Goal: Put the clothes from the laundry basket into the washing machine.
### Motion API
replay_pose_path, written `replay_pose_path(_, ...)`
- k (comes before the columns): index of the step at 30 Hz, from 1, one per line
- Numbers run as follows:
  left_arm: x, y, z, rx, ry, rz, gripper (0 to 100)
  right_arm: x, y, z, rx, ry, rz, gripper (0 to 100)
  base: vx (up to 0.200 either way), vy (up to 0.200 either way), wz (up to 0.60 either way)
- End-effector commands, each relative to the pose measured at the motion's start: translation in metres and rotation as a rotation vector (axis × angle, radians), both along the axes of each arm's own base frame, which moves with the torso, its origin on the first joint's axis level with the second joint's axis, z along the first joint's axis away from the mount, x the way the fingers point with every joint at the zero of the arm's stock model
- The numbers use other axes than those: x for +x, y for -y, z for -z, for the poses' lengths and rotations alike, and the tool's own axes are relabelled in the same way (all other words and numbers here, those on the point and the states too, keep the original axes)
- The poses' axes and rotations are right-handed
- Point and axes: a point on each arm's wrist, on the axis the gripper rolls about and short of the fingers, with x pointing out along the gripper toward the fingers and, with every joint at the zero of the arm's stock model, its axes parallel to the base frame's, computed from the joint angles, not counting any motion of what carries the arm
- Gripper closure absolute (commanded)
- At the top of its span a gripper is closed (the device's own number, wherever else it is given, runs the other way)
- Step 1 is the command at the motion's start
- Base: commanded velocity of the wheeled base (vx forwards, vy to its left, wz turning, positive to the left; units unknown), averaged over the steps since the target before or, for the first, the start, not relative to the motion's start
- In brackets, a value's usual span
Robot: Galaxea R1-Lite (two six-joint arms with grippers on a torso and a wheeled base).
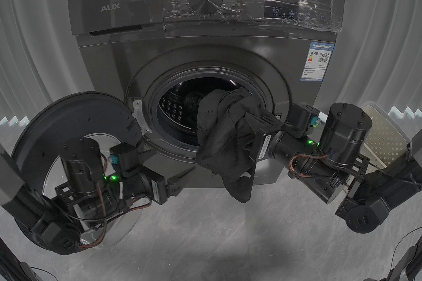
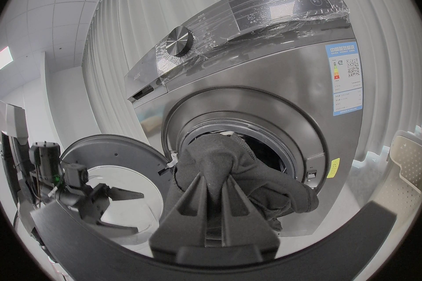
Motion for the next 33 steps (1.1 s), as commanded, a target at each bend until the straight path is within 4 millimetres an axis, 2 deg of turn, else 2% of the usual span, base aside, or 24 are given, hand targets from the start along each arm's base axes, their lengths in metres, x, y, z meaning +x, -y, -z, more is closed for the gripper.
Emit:
replay_pose_path(1,0.015,0.016,0.022,0.027,-0.062,0.05,0,0.0,-0.002,-0.001,0.004,0.002,-0.003,100,0.0,0.0,0.0)
replay_pose_path(5,0.02,0.019,0.026,0.032,-0.07,0.057,0,0.0,-0.002,0.0,0.004,0.0,-0.005,100,0.0,0.0,0.0)
replay_pose_path(8,0.037,0.029,0.031,0.018,-0.05,0.059,0,-0.001,-0.004,0.001,0.005,-0.005,-0.008,100,0.0,0.0,0.0)
replay_pose_path(20,0.072,0.052,0.044,-0.02,-0.006,0.061,0,-0.002,-0.003,0.002,0.008,-0.004,-0.01,100,0.0,0.0,0.0)
replay_pose_path(21,0.074,0.053,0.045,-0.028,-0.002,0.058,100,-0.002,-0.003,0.003,0.007,-0.005,-0.01,100,0.0,0.0,0.0)
replay_pose_path(29,0.078,0.057,0.038,-0.068,0.042,0.065,100,-0.001,-0.001,0.005,0.002,-0.011,-0.005,100,0.0,0.0,0.0)
replay_pose_path(33,0.067,0.059,0.025,-0.122,0.06,0.083,100,0.003,-0.001,0.01,-0.009,-0.022,0.003,100,0.0,0.0,0.0)
